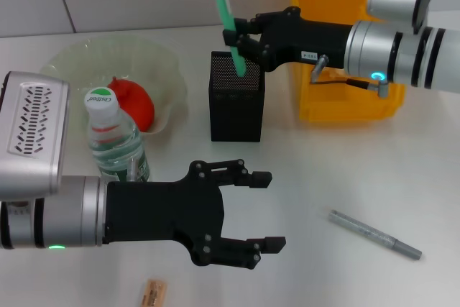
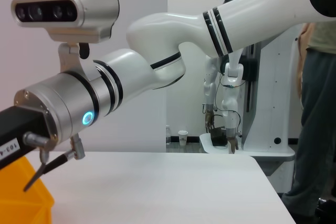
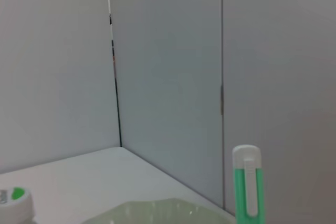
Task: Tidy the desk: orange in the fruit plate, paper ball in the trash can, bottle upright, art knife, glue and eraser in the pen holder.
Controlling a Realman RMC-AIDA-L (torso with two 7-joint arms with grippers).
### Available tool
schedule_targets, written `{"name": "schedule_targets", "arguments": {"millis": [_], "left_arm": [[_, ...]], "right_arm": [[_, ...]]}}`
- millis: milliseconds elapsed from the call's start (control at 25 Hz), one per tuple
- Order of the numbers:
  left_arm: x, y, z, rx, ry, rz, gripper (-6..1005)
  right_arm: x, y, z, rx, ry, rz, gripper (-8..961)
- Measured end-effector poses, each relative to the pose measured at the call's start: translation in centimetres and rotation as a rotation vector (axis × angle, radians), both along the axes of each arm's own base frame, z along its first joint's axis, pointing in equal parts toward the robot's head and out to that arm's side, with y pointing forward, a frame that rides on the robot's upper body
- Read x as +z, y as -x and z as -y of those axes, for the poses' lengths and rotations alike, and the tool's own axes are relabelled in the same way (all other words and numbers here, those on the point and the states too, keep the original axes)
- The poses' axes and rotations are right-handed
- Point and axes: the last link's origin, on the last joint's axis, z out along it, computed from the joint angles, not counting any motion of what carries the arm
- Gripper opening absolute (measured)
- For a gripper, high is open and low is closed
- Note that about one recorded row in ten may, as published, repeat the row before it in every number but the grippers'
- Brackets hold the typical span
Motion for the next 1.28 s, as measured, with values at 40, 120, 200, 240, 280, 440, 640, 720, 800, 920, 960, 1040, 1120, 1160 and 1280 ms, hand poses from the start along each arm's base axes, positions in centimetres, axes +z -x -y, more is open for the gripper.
{"name": "schedule_targets", "arguments": {"millis": [40,120,200,240,280,440,640,720,800,920,960,1040,1120,1160,1280], "left_arm": [[0.0,0.0,0.0,0.0,0.0,0.0,813],[0.0,0.0,0.0,-0.001,0.0,0.0,813],[0.0,0.0,0.0,-0.001,0.0,0.0,813],[0.0,-0.1,-0.1,-0.002,-0.001,0.0,813],[0.0,-0.1,-0.1,-0.002,-0.001,0.0,813],[0.1,0.0,-0.1,-0.001,-0.003,0.0,813],[0.1,0.0,-0.1,-0.001,-0.004,0.0,813],[0.1,0.0,-0.2,-0.001,-0.005,0.0,813],[0.1,0.0,-0.1,0.0,-0.005,0.0,813],[0.1,0.1,-0.1,0.003,-0.005,0.0,814],[0.2,0.1,-0.1,0.006,-0.006,0.001,814],[0.2,0.2,-0.1,0.007,-0.007,0.001,814],[0.2,0.2,-0.1,0.009,-0.008,0.001,814],[0.2,0.2,-0.1,0.01,-0.008,0.001,814],[0.2,0.3,-0.1,0.012,-0.009,0.001,814]], "right_arm": [[-0.3,0.2,0.2,0.013,0.013,0.013,227],[-0.5,0.2,0.2,0.018,0.018,0.018,228],[-0.6,0.3,0.3,0.023,0.022,0.026,229],[-0.6,0.4,0.2,0.025,0.022,0.027,229],[-0.6,0.4,0.2,0.025,0.022,0.027,230],[-0.5,0.4,0.2,0.029,0.017,0.027,331],[0.2,0.5,0.4,0.049,0.003,0.023,463],[1.1,0.6,0.9,0.081,-0.012,0.008,468],[1.5,0.7,1.1,0.09,-0.018,-0.002,473],[2.9,0.5,2.0,0.109,-0.037,-0.037,505],[3.9,0.3,2.8,0.13,-0.049,-0.044,520],[4.9,0.0,3.5,0.131,-0.06,-0.048,549],[5.3,0.0,3.8,0.13,-0.062,-0.051,578],[5.6,-0.1,4.1,0.128,-0.057,-0.054,593],[6.4,-0.5,5.1,0.13,-0.052,-0.057,635]]}}
